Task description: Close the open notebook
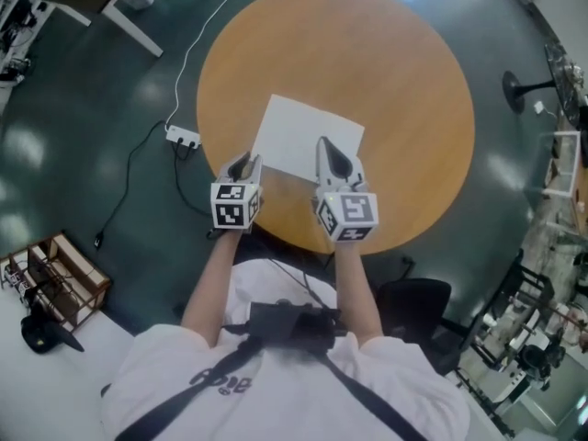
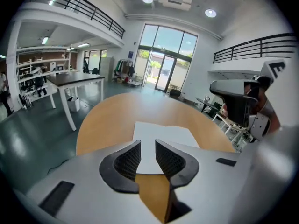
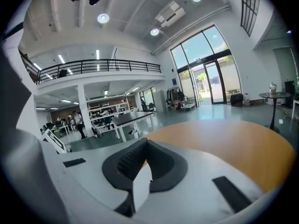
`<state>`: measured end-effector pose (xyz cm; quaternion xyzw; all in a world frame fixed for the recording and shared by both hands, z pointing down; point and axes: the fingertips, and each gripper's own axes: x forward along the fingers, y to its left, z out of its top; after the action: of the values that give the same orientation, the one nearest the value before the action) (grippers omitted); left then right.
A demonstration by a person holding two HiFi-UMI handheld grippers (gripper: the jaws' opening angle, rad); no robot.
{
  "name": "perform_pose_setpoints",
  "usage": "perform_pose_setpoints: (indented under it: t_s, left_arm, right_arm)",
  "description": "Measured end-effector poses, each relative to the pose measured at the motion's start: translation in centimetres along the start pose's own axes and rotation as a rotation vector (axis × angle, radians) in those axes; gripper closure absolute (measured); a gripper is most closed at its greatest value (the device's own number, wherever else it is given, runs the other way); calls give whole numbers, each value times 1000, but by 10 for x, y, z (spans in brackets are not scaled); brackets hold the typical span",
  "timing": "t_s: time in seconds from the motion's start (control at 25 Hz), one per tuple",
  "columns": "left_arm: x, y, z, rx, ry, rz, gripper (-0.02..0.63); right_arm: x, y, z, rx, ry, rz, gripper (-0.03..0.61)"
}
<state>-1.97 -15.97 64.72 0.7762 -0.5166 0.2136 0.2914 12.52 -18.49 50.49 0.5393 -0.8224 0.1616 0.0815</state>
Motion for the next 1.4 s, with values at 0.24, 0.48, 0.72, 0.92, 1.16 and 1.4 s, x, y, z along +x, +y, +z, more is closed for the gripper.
perform_pose_setpoints:
  t_s: [0.24,0.48,0.72,0.92,1.16,1.4]
  left_arm:
    - [33,8,-47,40,142,10,351]
    - [56,16,-75,32,224,55,347]
    - [61,24,-86,3,256,96,348]
    - [60,26,-87,47,248,148,398]
    - [62,32,-86,8,226,179,463]
    - [58,39,-85,-44,188,191,535]
  right_arm:
    - [5,4,-29,16,70,4,561]
    - [1,3,-50,41,115,-16,561]
    - [-5,-3,-58,71,120,-25,561]
    - [-14,-3,-65,87,132,-48,561]
    - [-18,-10,-63,88,118,-72,561]
    - [-28,-19,-61,92,99,-95,561]
